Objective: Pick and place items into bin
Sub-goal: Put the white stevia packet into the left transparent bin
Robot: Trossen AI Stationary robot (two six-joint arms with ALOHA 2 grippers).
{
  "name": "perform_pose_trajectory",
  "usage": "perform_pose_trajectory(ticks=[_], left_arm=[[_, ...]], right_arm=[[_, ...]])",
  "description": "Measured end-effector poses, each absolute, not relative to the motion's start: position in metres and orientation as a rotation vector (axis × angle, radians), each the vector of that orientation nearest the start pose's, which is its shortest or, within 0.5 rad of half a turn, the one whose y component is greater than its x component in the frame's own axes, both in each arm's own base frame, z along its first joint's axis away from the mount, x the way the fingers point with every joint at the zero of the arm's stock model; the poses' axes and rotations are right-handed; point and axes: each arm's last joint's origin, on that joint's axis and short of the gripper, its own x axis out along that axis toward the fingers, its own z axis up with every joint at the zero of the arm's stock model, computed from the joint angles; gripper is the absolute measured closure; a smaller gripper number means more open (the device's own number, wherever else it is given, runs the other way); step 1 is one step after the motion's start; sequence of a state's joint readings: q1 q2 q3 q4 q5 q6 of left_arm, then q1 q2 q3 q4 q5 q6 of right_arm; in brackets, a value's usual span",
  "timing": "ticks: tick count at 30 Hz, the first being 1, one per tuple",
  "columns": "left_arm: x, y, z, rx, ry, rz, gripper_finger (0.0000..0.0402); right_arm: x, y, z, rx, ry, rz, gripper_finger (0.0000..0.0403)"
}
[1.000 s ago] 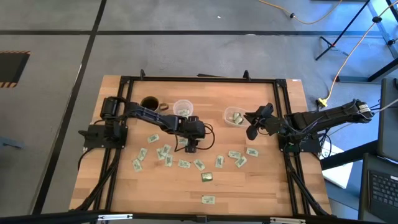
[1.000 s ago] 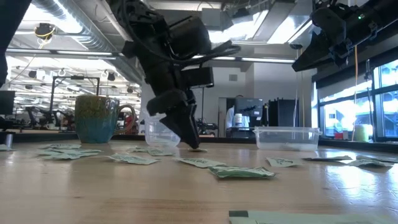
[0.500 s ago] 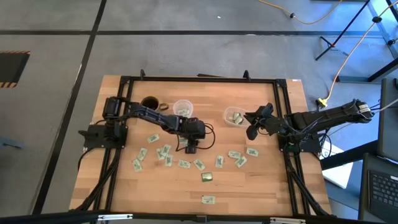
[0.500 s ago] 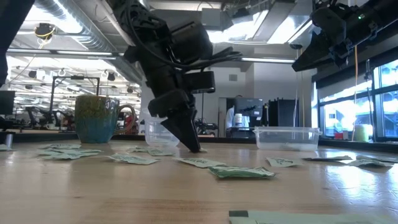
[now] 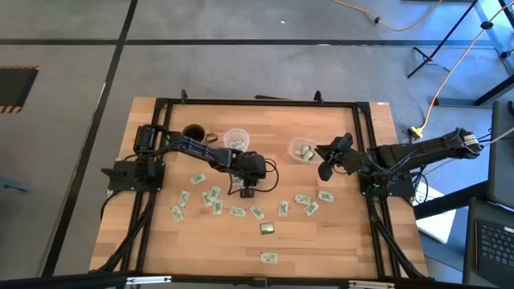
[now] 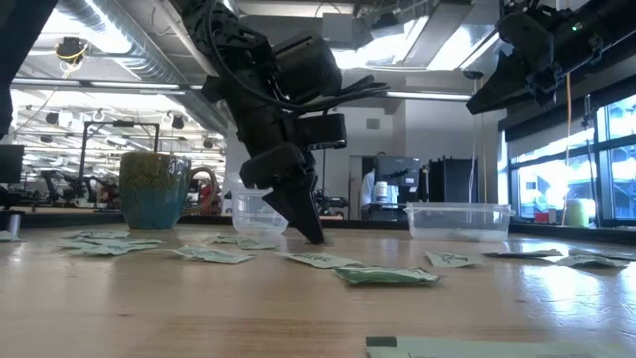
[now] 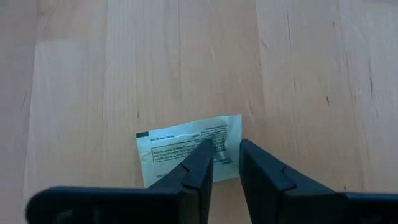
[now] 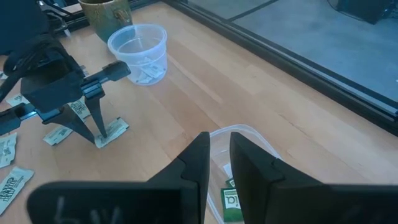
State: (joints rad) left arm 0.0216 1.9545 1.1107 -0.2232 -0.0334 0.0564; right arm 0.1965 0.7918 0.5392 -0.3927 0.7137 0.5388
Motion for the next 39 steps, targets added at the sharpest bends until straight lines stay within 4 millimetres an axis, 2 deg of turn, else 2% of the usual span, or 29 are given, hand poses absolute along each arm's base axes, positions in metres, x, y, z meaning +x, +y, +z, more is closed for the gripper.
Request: perform_pose_trajectory(ticks=[5,13,20,26,31,35,39], left_arm=[[0.374,0.009,0.121,0.073,1.067,0.012,0.0364],[0.383,0.008,0.136,0.107,1.116,0.003,0.0397],[0.388,0.004,0.158,0.192,1.204,0.074,0.0399],[0.390,-0.003,0.190,0.316,1.298,0.158,0.0397],[0.388,-0.007,0.225,0.416,1.359,0.238,0.0400],[0.378,-0.007,0.256,0.434,1.328,0.271,0.0397],[0.360,-0.003,0.289,0.370,1.231,0.310,0.0399]], right_arm=[[0.159,0.012,0.234,0.224,0.432,-0.636,0.0336],[0.159,0.012,0.234,0.207,0.437,-0.632,0.0336],[0.159,0.012,0.234,0.205,0.438,-0.631,0.0336],[0.159,0.012,0.234,0.202,0.440,-0.631,0.0336],[0.159,0.012,0.234,0.202,0.440,-0.631,0.0336],[0.159,0.012,0.234,0.201,0.441,-0.631,0.0336],[0.159,0.012,0.234,0.199,0.445,-0.631,0.0336]])
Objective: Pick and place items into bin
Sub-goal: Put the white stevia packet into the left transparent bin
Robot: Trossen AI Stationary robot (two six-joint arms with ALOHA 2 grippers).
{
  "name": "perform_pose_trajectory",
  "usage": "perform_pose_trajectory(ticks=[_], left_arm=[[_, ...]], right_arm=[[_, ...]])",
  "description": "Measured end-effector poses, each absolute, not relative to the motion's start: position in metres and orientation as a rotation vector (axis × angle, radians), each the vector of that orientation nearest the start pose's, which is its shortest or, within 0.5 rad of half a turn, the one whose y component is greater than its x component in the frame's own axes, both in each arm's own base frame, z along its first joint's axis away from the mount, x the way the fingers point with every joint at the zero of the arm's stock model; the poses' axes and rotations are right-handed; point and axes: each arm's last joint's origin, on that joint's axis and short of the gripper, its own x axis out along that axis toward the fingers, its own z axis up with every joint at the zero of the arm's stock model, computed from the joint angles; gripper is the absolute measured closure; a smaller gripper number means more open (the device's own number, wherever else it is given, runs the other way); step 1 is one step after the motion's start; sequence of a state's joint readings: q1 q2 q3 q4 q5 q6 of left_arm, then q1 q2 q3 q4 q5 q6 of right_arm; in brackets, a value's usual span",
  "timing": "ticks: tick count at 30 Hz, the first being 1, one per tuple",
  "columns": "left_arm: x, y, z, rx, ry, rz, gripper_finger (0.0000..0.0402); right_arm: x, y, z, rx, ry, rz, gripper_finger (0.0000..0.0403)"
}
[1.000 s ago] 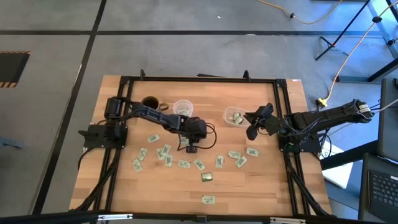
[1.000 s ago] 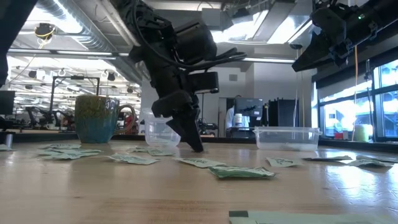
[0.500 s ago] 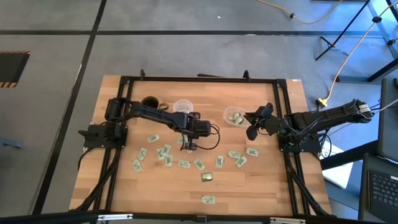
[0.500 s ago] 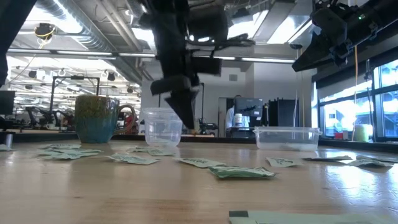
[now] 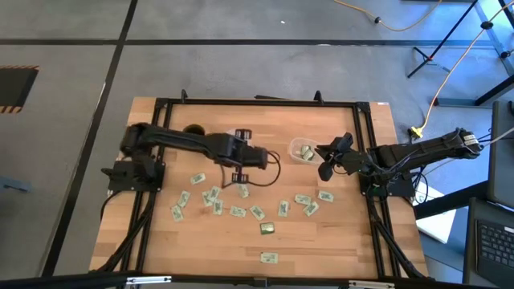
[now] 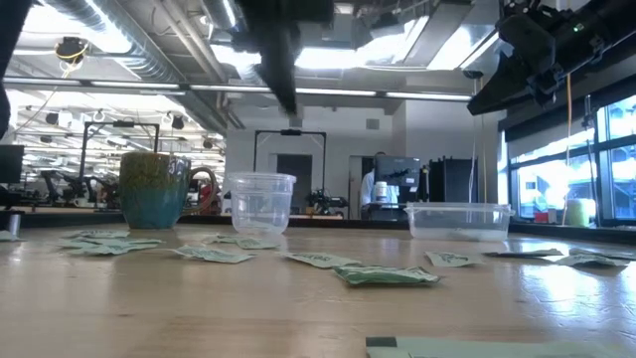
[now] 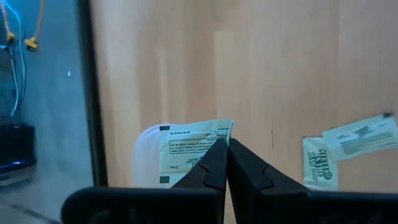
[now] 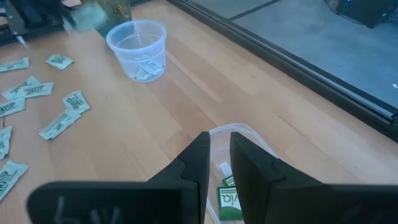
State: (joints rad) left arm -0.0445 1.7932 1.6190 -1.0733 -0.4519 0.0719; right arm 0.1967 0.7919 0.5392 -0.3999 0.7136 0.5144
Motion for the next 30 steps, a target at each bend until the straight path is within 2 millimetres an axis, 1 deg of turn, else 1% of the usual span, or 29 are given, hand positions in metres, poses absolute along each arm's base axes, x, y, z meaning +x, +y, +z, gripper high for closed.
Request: perform_pose_trajectory(ticks=[2,4,7,9,13,16,19,23,30], left_arm=[[0.349,0.001,0.304,0.337,1.163,0.337,0.0400],[0.340,0.004,0.312,0.312,1.102,0.354,0.0398],[0.326,0.012,0.318,0.270,1.006,0.379,0.0396],[0.317,0.019,0.317,0.249,0.953,0.389,0.0398],[0.307,0.032,0.298,0.194,0.865,0.364,0.0399],[0.303,0.042,0.280,0.163,0.810,0.360,0.0396],[0.300,0.052,0.260,0.139,0.813,0.366,0.0398],[0.296,0.062,0.241,0.096,0.841,0.370,0.0399],[0.289,0.070,0.227,0.062,0.881,0.403,0.0399]], right_arm=[[0.159,0.012,0.234,0.198,0.446,-0.632,0.0336],[0.159,0.012,0.234,0.197,0.448,-0.632,0.0336],[0.158,0.012,0.233,0.196,0.450,-0.633,0.0336],[0.158,0.012,0.233,0.195,0.453,-0.633,0.0336],[0.158,0.012,0.233,0.196,0.451,-0.633,0.0336],[0.158,0.012,0.233,0.198,0.451,-0.634,0.0336],[0.158,0.012,0.233,0.198,0.451,-0.633,0.0336],[0.158,0.012,0.233,0.198,0.451,-0.634,0.0336],[0.158,0.012,0.233,0.198,0.451,-0.634,0.0336]])
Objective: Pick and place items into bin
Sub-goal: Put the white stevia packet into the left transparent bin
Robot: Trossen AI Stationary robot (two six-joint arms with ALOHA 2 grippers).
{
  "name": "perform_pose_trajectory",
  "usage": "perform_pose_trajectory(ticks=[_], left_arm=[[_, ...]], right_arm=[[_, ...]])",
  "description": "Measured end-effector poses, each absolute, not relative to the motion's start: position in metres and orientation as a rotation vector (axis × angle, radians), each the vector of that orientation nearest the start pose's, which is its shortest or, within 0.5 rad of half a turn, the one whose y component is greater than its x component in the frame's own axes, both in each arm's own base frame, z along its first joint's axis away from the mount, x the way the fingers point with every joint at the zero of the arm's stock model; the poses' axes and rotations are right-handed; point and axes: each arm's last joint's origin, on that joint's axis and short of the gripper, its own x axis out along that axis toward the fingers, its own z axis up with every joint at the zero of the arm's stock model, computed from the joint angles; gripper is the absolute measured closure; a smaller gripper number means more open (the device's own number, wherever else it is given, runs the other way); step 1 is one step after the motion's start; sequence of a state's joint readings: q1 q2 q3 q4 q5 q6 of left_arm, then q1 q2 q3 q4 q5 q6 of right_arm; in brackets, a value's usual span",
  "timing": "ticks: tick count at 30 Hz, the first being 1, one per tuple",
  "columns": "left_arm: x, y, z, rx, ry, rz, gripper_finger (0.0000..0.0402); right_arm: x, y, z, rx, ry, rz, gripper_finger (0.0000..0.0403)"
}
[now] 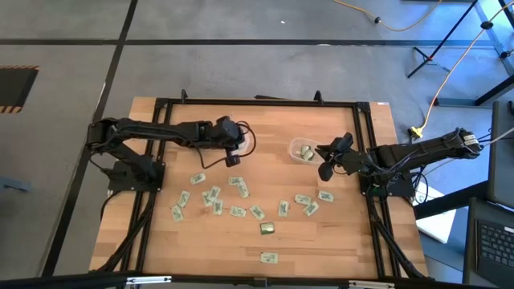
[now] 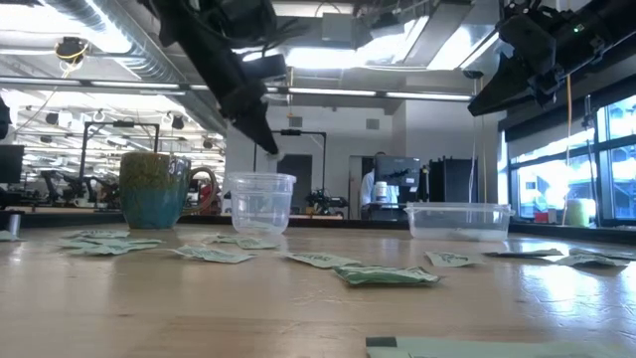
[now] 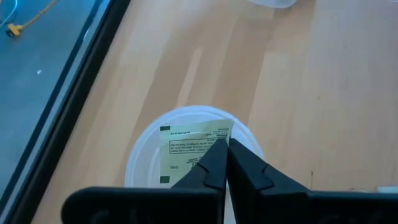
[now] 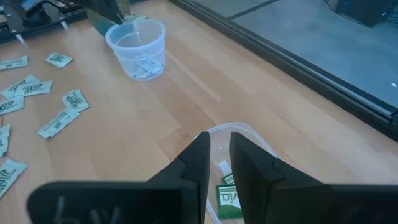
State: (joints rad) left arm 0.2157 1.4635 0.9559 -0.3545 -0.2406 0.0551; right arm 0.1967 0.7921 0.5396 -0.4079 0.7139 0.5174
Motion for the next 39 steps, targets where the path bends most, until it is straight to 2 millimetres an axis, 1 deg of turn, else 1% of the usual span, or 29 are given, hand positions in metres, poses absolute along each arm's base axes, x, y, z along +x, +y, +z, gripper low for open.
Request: perform_pose_trajectory(ticks=[4,11,15,20,27,39], left_arm=[[0.286,0.074,0.222,0.038,0.893,0.418,0.0398],[0.280,0.073,0.206,-0.020,0.921,0.373,0.0399],[0.280,0.073,0.206,-0.017,0.919,0.380,0.0398],[0.280,0.075,0.207,0.012,0.904,0.440,0.0389],[0.280,0.075,0.207,0.011,0.905,0.436,0.0378],[0.280,0.075,0.207,0.013,0.906,0.445,0.0338]], right_arm=[[0.158,0.012,0.233,0.196,0.452,-0.633,0.0336],[0.158,0.012,0.233,0.195,0.452,-0.634,0.0336],[0.158,0.012,0.233,0.196,0.452,-0.633,0.0336],[0.158,0.012,0.233,0.197,0.451,-0.634,0.0336],[0.158,0.012,0.233,0.197,0.451,-0.634,0.0336],[0.158,0.012,0.233,0.198,0.451,-0.634,0.0336]])
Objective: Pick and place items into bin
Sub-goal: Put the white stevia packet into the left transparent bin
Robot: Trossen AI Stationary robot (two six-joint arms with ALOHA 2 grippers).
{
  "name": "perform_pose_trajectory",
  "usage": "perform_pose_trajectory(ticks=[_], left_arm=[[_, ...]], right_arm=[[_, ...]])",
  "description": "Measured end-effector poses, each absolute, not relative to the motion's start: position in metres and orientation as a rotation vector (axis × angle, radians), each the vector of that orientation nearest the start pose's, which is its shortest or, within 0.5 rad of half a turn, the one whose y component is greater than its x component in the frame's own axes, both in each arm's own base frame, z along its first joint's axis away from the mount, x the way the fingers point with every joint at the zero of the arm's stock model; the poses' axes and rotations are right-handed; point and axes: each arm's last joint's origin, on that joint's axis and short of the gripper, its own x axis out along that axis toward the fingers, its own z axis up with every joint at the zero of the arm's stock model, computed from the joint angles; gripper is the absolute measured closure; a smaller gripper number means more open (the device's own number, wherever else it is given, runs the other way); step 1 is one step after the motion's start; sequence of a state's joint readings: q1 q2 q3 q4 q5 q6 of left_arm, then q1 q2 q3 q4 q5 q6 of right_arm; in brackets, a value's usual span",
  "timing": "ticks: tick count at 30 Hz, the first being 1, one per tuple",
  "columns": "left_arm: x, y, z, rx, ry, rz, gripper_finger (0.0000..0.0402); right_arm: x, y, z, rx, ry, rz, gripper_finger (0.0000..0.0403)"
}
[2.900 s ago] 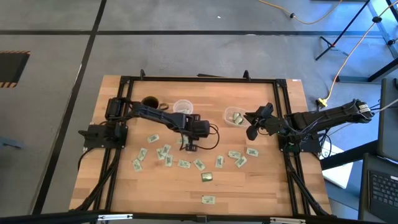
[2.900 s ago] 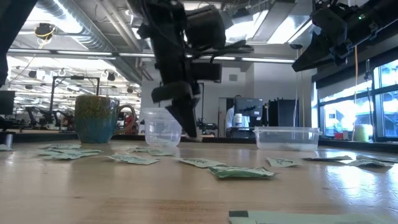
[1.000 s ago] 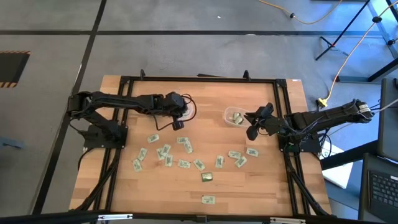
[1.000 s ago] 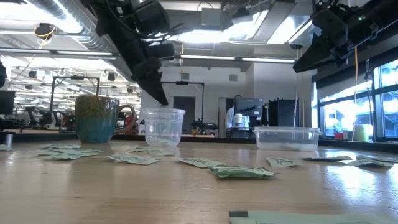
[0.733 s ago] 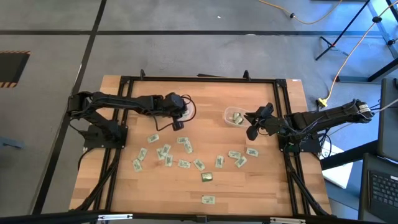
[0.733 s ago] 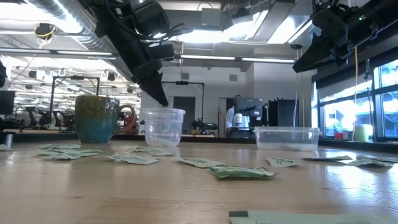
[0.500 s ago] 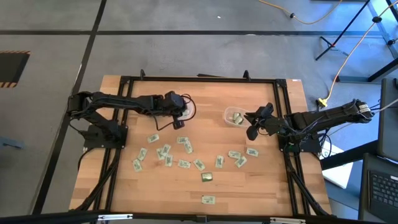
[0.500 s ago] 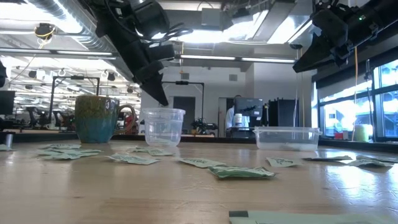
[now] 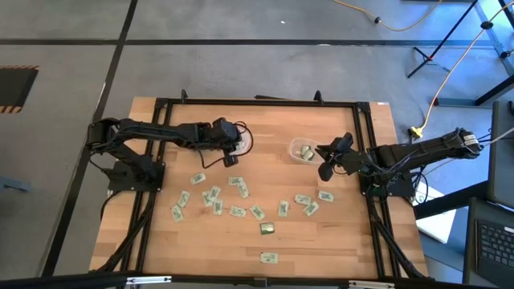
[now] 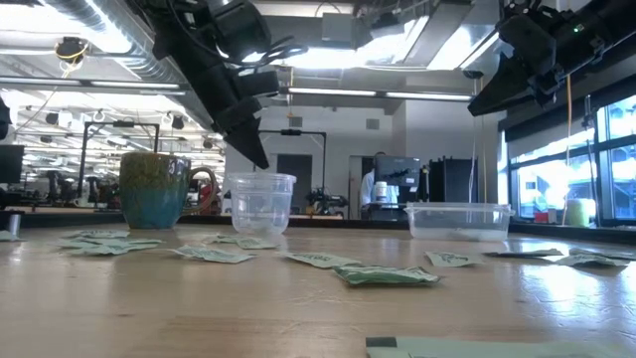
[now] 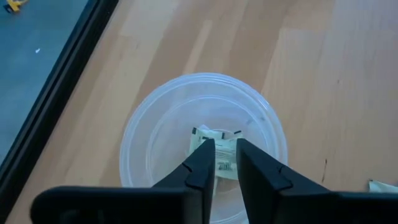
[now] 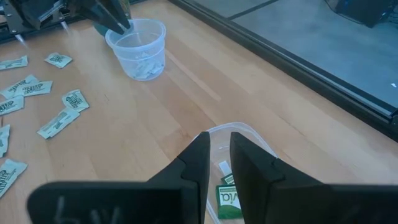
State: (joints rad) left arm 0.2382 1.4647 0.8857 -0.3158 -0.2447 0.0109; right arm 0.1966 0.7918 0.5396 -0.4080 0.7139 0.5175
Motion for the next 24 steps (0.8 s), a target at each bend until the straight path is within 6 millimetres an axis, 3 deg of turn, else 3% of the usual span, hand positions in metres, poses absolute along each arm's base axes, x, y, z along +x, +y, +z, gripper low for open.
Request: perform_pose_trajectory(ticks=[8,13,18,24], left_arm=[[0.283,0.068,0.243,0.021,0.780,0.421,0.0331],[0.282,0.051,0.261,0.020,0.706,0.253,0.0327],[0.284,0.026,0.262,0.040,0.697,-0.002,0.0307],[0.293,-0.005,0.244,0.042,0.777,-0.168,0.0263]], right_arm=[[0.158,0.012,0.233,0.197,0.452,-0.634,0.0336],[0.158,0.012,0.233,0.196,0.452,-0.633,0.0336],[0.158,0.012,0.233,0.196,0.452,-0.634,0.0336],[0.158,0.012,0.233,0.197,0.452,-0.634,0.0336]])
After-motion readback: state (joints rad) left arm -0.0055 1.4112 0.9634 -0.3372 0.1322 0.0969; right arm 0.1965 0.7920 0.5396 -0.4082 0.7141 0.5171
